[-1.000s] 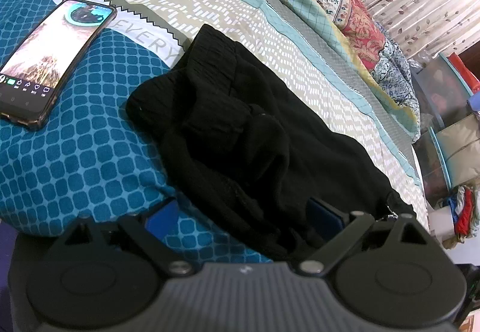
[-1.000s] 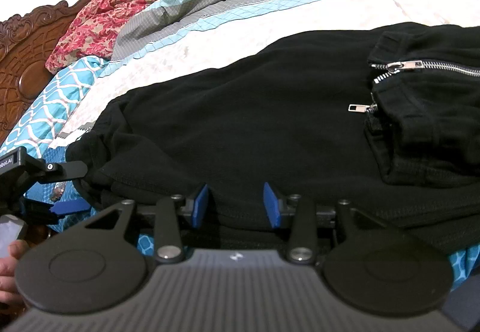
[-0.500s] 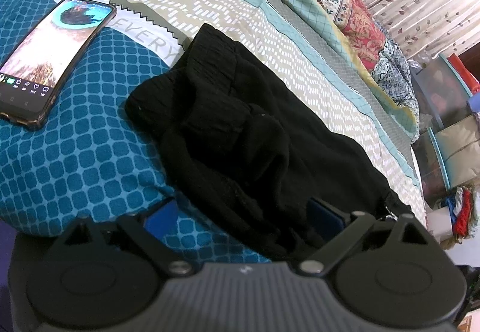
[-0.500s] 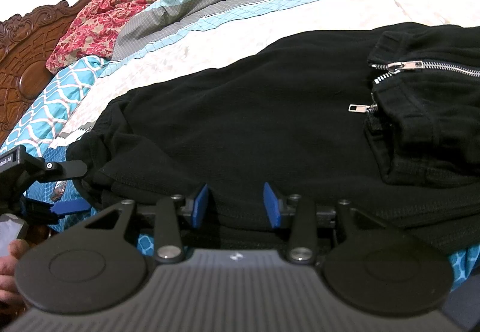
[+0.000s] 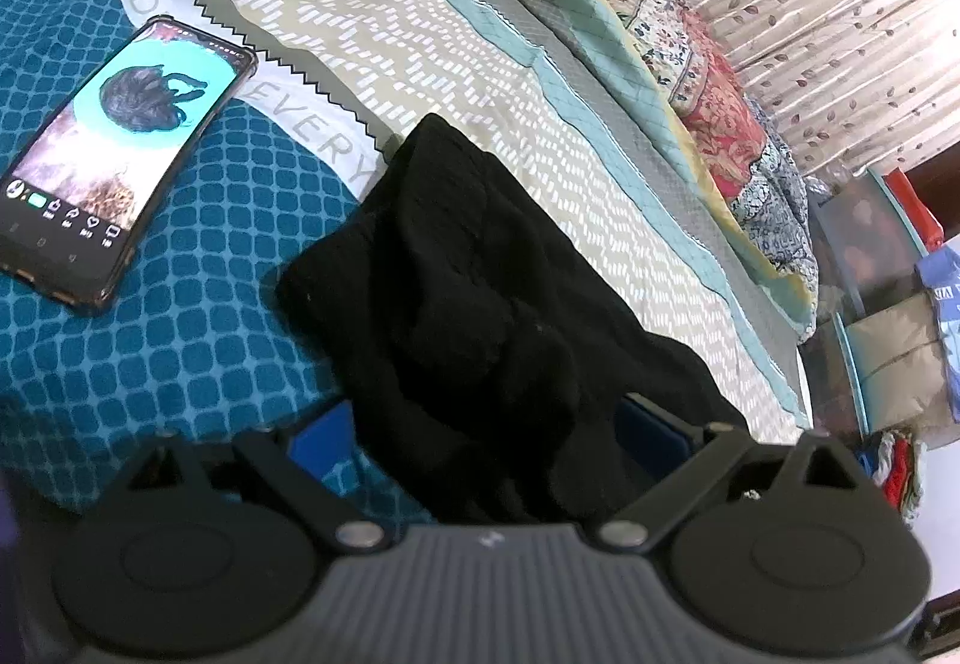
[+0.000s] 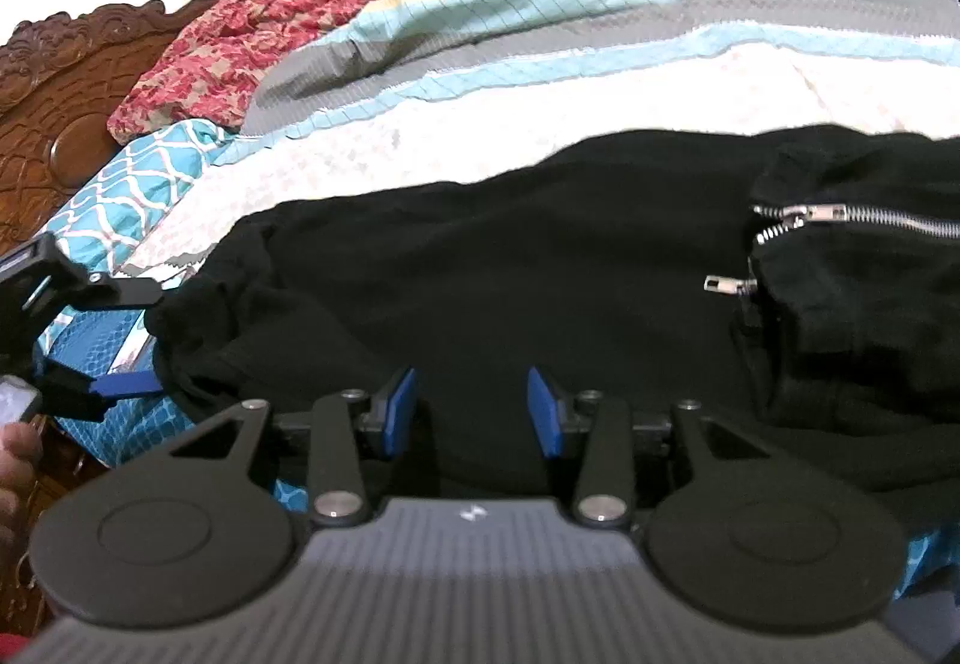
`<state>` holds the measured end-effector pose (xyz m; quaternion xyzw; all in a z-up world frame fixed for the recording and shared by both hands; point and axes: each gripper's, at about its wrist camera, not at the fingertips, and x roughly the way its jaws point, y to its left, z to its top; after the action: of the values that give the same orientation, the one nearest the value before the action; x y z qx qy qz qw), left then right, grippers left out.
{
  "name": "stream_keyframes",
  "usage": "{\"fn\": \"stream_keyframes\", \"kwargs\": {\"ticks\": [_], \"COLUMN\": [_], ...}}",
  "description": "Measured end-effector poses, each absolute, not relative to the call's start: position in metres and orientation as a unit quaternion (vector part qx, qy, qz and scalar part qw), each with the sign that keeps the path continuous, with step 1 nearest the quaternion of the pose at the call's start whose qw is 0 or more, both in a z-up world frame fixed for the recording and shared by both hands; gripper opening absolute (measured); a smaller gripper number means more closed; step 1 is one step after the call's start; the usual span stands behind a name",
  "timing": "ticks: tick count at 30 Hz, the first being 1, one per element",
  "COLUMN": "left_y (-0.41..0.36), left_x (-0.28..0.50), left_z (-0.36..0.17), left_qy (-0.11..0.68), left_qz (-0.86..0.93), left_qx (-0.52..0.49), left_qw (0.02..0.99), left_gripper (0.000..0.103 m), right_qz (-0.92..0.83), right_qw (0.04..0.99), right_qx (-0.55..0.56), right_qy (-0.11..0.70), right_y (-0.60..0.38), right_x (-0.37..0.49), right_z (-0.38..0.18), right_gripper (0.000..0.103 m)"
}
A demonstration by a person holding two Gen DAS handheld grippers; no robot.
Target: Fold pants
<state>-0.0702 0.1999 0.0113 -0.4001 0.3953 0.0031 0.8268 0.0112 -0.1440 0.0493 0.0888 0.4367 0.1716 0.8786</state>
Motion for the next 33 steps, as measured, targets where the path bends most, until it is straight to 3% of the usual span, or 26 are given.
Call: {"fn": "stream_keyframes", "kwargs": {"ticks": [13, 14, 18, 20, 33], "left_y": [0.212, 0.209, 0.194, 0.190, 0.196], "left_x": [-0.073, -0.071, -0.066, -0.068, -0.080], "left_z": [0.001, 0.001, 0.005, 0.007, 0.010], "left_qy": [0.378, 0.377, 0.371, 0.368, 0.353], "left_qz": [0.028, 0.030, 0.030, 0.025, 0.019], "left_qx": [-0.417, -0.408, -0.372, -0.360, -0.372], "left_qw": [0.826, 0.831, 0.850, 0.857, 0.858], "left_gripper": [0.102, 0.100, 0.061, 0.054, 0.037], "right_qz": [0.203, 0.211, 0.220, 0.215, 0.255], "right_qw": [0.891, 0.888, 0.883, 0.883, 0.875], "right_qx": [0.058, 0.050, 0.033, 0.031, 0.010], "right_qy": [0.402, 0.405, 0.413, 0.417, 0.411], "right_y": [-0.128, -0.123, -0.116, -0.117, -0.091], "right_x": [0.011, 0.011, 0.014, 0.015, 0.027], "right_z": [0.056, 0.055, 0.053, 0.053, 0.058], "right_gripper": [0.044, 0.044, 0.044, 0.044, 0.044]}}
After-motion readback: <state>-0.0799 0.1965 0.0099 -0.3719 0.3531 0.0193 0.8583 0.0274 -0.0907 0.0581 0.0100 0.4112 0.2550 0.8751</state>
